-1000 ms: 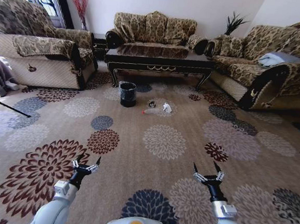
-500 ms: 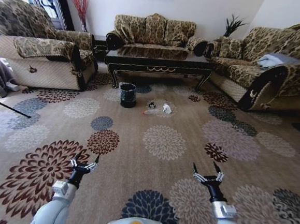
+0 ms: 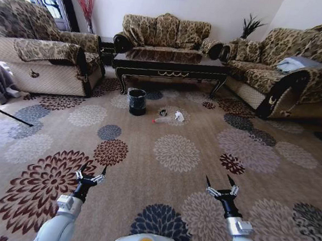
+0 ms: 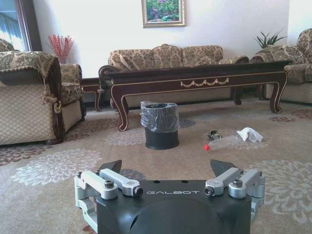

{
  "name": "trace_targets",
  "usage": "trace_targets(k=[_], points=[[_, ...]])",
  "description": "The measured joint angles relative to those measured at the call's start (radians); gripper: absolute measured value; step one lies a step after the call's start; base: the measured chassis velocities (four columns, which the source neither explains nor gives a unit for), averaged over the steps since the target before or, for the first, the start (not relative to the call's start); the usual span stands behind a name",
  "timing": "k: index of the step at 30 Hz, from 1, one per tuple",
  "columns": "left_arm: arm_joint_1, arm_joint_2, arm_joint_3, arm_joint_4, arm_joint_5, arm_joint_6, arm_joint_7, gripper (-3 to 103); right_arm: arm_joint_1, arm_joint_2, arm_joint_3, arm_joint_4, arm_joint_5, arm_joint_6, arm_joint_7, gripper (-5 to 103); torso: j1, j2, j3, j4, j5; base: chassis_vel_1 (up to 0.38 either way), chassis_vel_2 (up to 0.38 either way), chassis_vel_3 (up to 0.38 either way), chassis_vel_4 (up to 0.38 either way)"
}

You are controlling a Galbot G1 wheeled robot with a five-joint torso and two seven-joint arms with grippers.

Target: Move to the front of the table and pick up the trash from the floor, then place it into the trash bin.

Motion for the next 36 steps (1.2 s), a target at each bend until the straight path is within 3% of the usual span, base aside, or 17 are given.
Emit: trace_targets(k=[36], points=[[-0.005,-0.006,-0.002,0.009,-0.012,-0.007,0.008,100,0.005,-0.002,0.002,-0.003,0.012,0.013,-0.021,100,0.0,0.0,0.003,0.0001,0.0001,-0.093,0.088,0.093,-0.089]])
